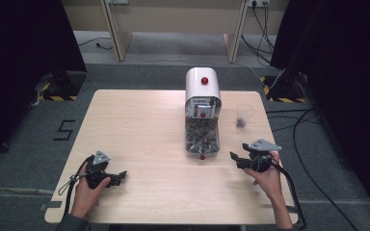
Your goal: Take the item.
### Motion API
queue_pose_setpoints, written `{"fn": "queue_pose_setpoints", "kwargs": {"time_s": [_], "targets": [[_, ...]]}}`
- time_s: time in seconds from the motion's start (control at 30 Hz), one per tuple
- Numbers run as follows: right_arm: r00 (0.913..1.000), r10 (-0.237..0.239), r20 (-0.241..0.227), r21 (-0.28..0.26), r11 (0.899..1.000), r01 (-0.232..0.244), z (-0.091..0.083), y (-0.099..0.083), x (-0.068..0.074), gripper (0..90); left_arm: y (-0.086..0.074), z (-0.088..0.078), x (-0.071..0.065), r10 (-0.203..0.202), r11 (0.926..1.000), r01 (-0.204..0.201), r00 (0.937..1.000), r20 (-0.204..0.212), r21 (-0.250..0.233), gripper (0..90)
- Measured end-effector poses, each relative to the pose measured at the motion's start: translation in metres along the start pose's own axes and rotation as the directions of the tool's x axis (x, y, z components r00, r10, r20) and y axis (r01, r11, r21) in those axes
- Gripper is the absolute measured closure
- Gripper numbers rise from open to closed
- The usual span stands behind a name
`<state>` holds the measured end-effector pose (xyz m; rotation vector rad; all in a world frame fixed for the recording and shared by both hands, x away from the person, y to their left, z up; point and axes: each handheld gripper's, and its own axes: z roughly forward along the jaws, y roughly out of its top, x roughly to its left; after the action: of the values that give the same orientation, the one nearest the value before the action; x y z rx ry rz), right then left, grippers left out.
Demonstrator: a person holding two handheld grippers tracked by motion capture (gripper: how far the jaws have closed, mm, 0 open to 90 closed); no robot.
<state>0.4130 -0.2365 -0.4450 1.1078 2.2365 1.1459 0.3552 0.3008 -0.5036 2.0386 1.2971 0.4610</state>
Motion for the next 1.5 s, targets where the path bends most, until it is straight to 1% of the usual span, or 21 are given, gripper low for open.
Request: {"fn": "queue_pose_setpoints", "kwargs": {"time_s": [0.1,0.2,0.4,0.43,0.53,0.67,0.7,0.77,0.83,0.97,1.0,1.07,1.1,1.2,1.23,1.3,1.33,1.37,1.4,1.43,1.5], "targets": [[1.0,0.0,-0.002,-0.002,1.0,0.0,-0.001,-0.003,0.003,35.5,0.0,0.0,0.0,0.0,1.0,0.0,1.0,0.0,0.0,0.0],[0.9999,-0.014,-0.004,0.008,1.0,0.014,-0.002,-0.007,0.005,34.5,0.0,0.0,0.0,0.0,1.0,0.0,1.0,0.0,0.0,0.0],[1.0,-0.008,-0.005,0.014,1.0,0.008,-0.005,-0.012,0.013,32.3,0.0,0.0,0.0,0.0,1.0,0.0,1.0,0.0,0.0,0.0],[0.9999,-0.014,-0.006,0.023,1.0,0.014,-0.006,-0.015,0.017,31.9,0.0,0.0,0.0,0.0,1.0,0.0,1.0,0.0,0.0,0.0],[0.9995,-0.033,-0.005,0.029,0.999,0.033,-0.006,-0.017,0.021,31.5,0.0,0.0,0.0,0.0,1.0,0.0,1.0,0.0,0.0,0.0],[0.9996,-0.029,-0.008,0.037,0.999,0.029,-0.007,-0.018,0.024,31.1,0.0,0.0,0.0,0.0,1.0,0.0,1.0,0.0,0.0,0.0],[0.9991,-0.041,-0.008,0.04,0.998,0.042,-0.008,-0.019,0.026,31.1,0.0,0.0,0.0,0.0,1.0,0.0,1.0,0.0,0.0,0.0],[0.9993,-0.037,-0.008,0.045,0.998,0.038,-0.008,-0.02,0.028,31.0,0.0,0.0,0.0,0.0,1.0,0.0,1.0,0.0,0.0,0.0],[0.9992,-0.039,-0.011,0.062,0.997,0.039,-0.007,-0.022,0.031,30.7,0.0,0.0,0.0,0.0,1.0,0.0,1.0,0.0,0.0,0.0],[0.9986,-0.052,-0.015,0.075,0.996,0.053,-0.006,-0.025,0.035,30.6,0.0,0.0,0.0,0.0,1.0,0.0,1.0,0.0,0.0,0.0],[0.9987,-0.046,-0.02,0.086,0.995,0.048,-0.006,-0.026,0.038,30.6,0.0,0.0,0.0,0.0,1.0,0.0,1.0,0.0,0.0,0.0],[0.9982,-0.055,-0.025,0.095,0.994,0.057,-0.006,-0.028,0.04,30.6,0.0,0.0,0.0,0.0,1.0,0.0,1.0,0.0,0.0,0.0],[0.9983,-0.054,-0.024,0.09,0.994,0.056,-0.005,-0.031,0.04,30.6,0.0,0.0,0.0,0.0,1.0,0.0,1.0,0.0,0.0,0.0],[0.9994,-0.03,-0.019,0.105,0.994,0.032,-0.006,-0.038,0.04,30.5,0.0,0.0,0.0,0.0,1.0,0.0,1.0,0.0,0.0,0.0],[0.9997,-0.016,-0.021,0.107,0.994,0.018,-0.006,-0.041,0.041,30.5,0.0,0.0,0.0,0.0,1.0,0.0,1.0,0.0,0.0,0.0],[0.9996,-0.007,-0.027,0.112,0.994,0.01,-0.007,-0.046,0.041,30.4,0.0,0.0,0.0,-0.001,1.0,0.001,1.0,0.0,-0.001,0.0],[0.9995,-0.017,-0.027,0.126,0.992,0.02,-0.008,-0.049,0.042,29.7,0.0,0.0,0.0,0.0,1.0,0.0,1.0,0.0,0.0,0.0],[0.9994,-0.021,-0.026,0.124,0.992,0.024,-0.009,-0.05,0.042,29.8,0.0,0.0,0.0,0.0,1.0,0.0,1.0,0.0,0.0,0.0],[0.9995,-0.011,-0.03,0.114,0.993,0.015,-0.011,-0.052,0.043,29.8,0.0,0.0,0.0,-0.001,1.0,0.001,1.0,0.0,-0.001,0.0],[0.9994,-0.002,-0.034,0.118,0.993,0.006,-0.012,-0.054,0.043,29.8,0.0,0.0,0.0,-0.001,1.0,0.001,1.0,-0.001,-0.001,0.0],[0.9995,0.0,-0.032,0.121,0.993,0.004,-0.013,-0.057,0.044,29.8,0.0,0.0,0.0,-0.001,1.0,0.001,1.0,-0.001,-0.001,0.0]]}}
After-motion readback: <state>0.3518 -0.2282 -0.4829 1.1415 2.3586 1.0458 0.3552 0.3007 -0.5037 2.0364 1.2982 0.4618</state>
